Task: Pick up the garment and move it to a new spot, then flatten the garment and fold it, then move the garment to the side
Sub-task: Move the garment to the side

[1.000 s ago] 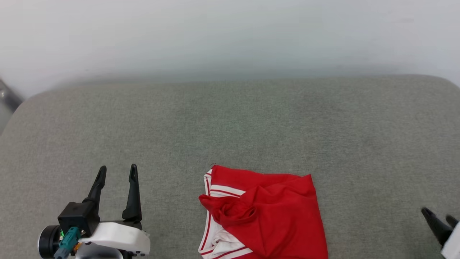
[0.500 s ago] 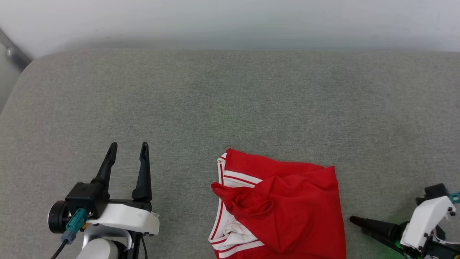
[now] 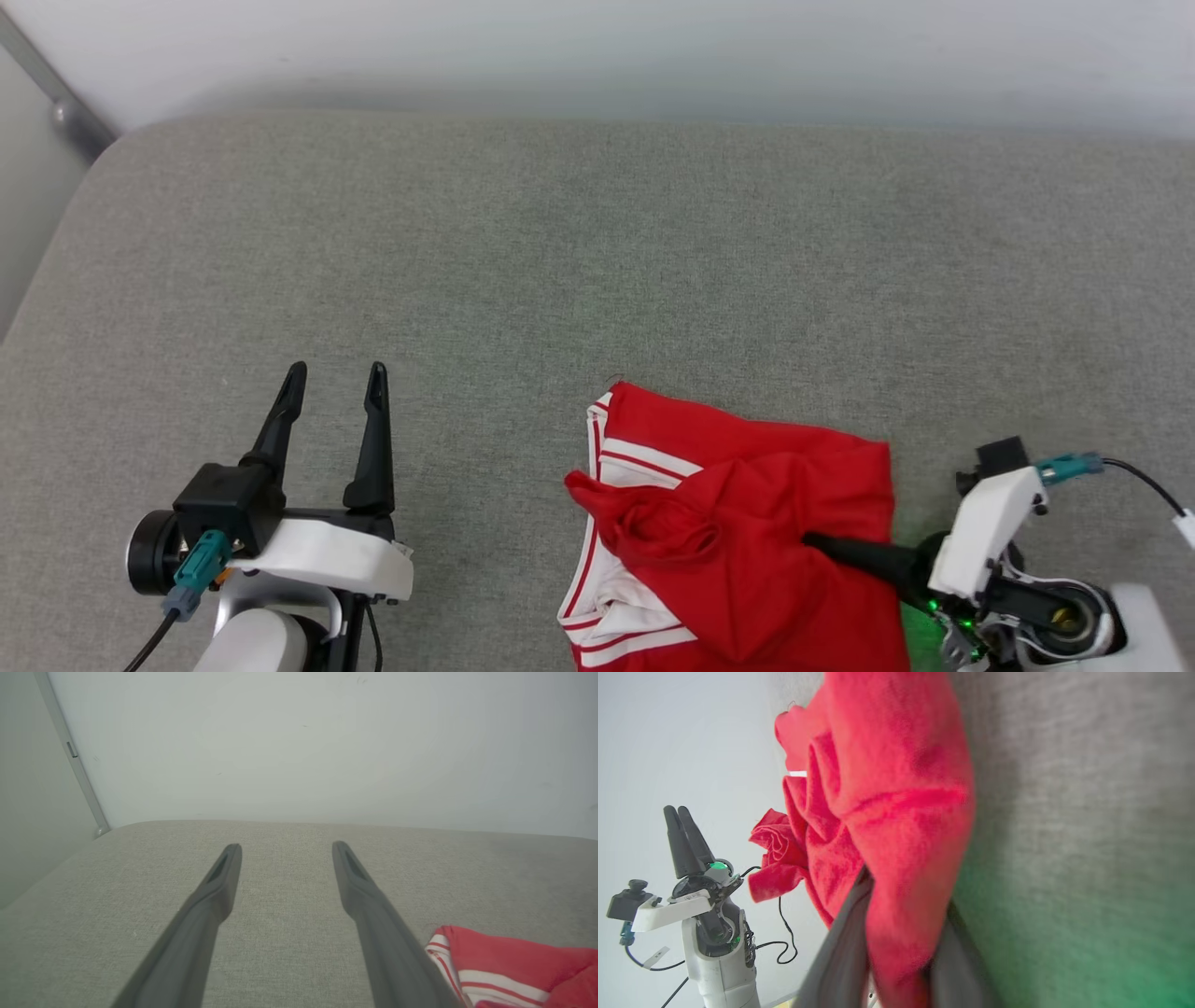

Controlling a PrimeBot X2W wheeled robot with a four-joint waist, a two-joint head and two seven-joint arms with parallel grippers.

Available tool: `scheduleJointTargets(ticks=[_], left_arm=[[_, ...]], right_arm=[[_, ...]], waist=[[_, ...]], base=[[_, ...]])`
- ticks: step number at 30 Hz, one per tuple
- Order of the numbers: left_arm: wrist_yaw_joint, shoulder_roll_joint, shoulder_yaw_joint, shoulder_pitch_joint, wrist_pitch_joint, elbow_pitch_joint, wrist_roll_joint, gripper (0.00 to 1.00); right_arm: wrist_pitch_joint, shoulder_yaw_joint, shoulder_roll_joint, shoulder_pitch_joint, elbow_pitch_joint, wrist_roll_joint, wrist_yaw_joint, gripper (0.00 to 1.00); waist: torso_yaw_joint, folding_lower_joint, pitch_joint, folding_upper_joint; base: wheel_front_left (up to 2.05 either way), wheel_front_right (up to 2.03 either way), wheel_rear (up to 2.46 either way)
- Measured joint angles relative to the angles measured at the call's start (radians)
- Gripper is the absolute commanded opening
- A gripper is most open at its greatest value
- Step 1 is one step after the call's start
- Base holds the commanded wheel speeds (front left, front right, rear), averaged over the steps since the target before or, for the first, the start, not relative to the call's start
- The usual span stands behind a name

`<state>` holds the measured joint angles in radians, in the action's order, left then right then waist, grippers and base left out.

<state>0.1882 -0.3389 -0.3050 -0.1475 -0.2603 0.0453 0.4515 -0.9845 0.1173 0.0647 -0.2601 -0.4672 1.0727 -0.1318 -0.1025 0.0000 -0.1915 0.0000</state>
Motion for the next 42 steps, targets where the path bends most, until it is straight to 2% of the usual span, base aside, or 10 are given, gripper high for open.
scheduleJointTargets(ticks=[4, 9, 13, 18, 23, 29, 35, 42], left_arm=[[-0.001, 0.002, 0.010, 0.017, 0.000, 0.008, -0.008, 1.00], [-0.004, 0.003, 0.016, 0.040, -0.001, 0.012, -0.011, 1.00], [-0.002, 0.003, 0.018, 0.061, -0.001, 0.004, -0.016, 1.00], [0.001, 0.000, 0.022, 0.069, -0.001, -0.019, -0.018, 1.00], [-0.003, -0.015, 0.021, 0.048, -0.001, -0.060, -0.034, 1.00], [-0.024, -0.051, 0.010, -0.052, 0.030, -0.130, -0.063, 1.00], [-0.058, -0.082, -0.013, -0.172, 0.066, -0.196, -0.099, 1.00], [-0.089, -0.099, -0.039, -0.280, 0.108, -0.247, -0.126, 1.00]], right_arm=[[0.024, -0.057, 0.003, 0.007, 0.041, -0.080, 0.001, 0.00], [0.084, -0.169, 0.080, 0.014, 0.146, -0.252, 0.001, 0.00], [0.104, -0.214, 0.136, 0.011, 0.197, -0.363, 0.001, 0.00], [0.105, -0.219, 0.224, -0.022, 0.205, -0.488, 0.001, 0.00], [0.150, -0.210, 0.281, -0.073, 0.190, -0.568, 0.001, 0.00], [0.267, -0.152, 0.337, -0.158, 0.144, -0.665, 0.000, 0.00], [0.401, -0.016, 0.394, -0.258, 0.072, -0.789, 0.001, 0.00], [0.549, 0.171, 0.387, -0.382, 0.014, -0.923, 0.001, 0.00]], waist=[[0.009, 0.0001, 0.023, 0.0000], [0.039, 0.0001, 0.059, 0.0000], [0.086, 0.0001, 0.079, 0.0000], [0.164, 0.0000, 0.086, 0.0000], [0.247, 0.0000, 0.053, 0.0000], [0.310, 0.0001, -0.069, 0.0000], [0.354, 0.0002, -0.221, 0.0000], [0.386, 0.0002, -0.383, 0.0000]], base=[[0.00, 0.00, 0.00], [0.00, 0.00, 0.00], [0.00, 0.00, 0.00], [0.00, 0.00, 0.00], [0.00, 0.00, 0.00], [0.00, 0.00, 0.00], [0.00, 0.00, 0.00], [0.00, 0.00, 0.00]])
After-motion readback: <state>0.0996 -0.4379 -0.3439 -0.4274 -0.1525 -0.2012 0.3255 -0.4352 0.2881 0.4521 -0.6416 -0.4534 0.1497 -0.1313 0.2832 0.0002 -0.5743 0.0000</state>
